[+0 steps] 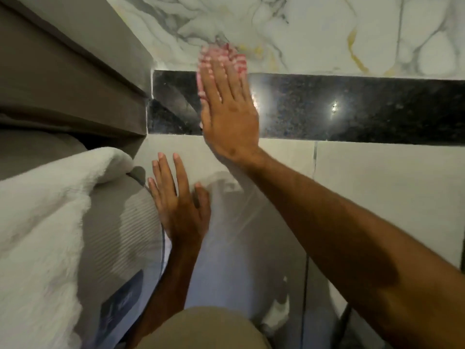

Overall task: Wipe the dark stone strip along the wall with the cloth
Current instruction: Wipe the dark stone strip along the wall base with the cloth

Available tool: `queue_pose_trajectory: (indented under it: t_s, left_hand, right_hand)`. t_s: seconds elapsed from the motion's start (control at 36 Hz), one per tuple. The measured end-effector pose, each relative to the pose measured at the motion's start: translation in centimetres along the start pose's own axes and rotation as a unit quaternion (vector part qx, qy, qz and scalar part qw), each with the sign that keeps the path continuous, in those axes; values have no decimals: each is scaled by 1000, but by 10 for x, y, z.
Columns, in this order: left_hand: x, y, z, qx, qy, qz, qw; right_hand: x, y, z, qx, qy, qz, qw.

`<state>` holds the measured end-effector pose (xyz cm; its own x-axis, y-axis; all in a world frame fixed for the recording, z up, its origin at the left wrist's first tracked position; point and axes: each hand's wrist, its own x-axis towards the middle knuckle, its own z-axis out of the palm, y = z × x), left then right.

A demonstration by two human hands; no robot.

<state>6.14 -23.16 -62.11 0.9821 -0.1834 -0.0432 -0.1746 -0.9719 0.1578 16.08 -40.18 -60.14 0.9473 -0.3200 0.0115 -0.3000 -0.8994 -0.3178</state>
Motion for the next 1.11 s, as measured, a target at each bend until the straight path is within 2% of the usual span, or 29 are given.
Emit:
queue_pose_trajectory:
  t_s: [0.08, 0.14, 0.22, 0.31, 0.36, 0.42, 0.47, 0.53, 0.61, 0.67, 0.72, 0.78, 0.89, 0.94, 1.0, 1.03, 1.11]
  left_hand:
    - [-1, 2, -4, 8, -9, 5, 1000]
    - [0, 2, -7, 7, -6, 7, 1000]
    - [0, 4, -8, 1, -6, 4, 1000]
    - [0, 3, -5, 2, -5, 2, 1000]
    - [0, 1, -3, 2, -3, 8, 1000]
    - [1, 0, -1, 1, -2, 11, 1000]
    - [1, 0, 0, 5, 0, 9, 1000]
    - [1, 0, 0, 3, -6, 7, 1000]
    - [1, 3, -4, 9, -15, 2, 1000]
    - [1, 5, -6, 28, -16, 0, 999]
    - [1, 6, -7, 39, -13, 1, 999]
    - [2, 5, -6, 27, -11, 5, 1000]
    - [2, 3, -3, 7, -2, 11, 1000]
    - [2, 2, -2, 6, 0, 19, 1000]
    - [4, 1, -2, 12, 2, 24, 1000]
    - [5, 0, -1, 18, 2, 27, 999]
    - [6, 2, -7, 41, -9, 23, 999]
  right_hand:
    - [-44, 9, -7, 8, -83, -165, 983]
    - [-88, 36, -17, 12, -67, -184, 981]
    - [-129, 83, -35, -16, 15, -54, 998]
    - [-115, 107, -45, -53, 59, 102, 992]
    - [-83, 105, -43, -76, 87, 161, 980]
    - [-47, 89, -35, -84, 86, 176, 977]
    - [-21, 64, -22, -62, 64, 135, 987]
    - [-13, 37, -13, -24, 29, 41, 998]
    - [-45, 22, -11, 24, -43, -124, 991]
    - [-82, 33, -17, 33, -40, -169, 984]
    - [-113, 58, -26, 23, -15, -142, 989]
    - [-123, 86, -36, 4, 12, -65, 998]
    - [-85, 113, -46, -19, 67, 136, 988]
    - [-53, 106, -41, -43, 67, 167, 983]
    - [-27, 87, -32, -43, 33, 134, 990]
    - [-22, 74, -27, -34, 13, 90, 995]
    - [-41, 47, -24, 17, -63, -106, 992]
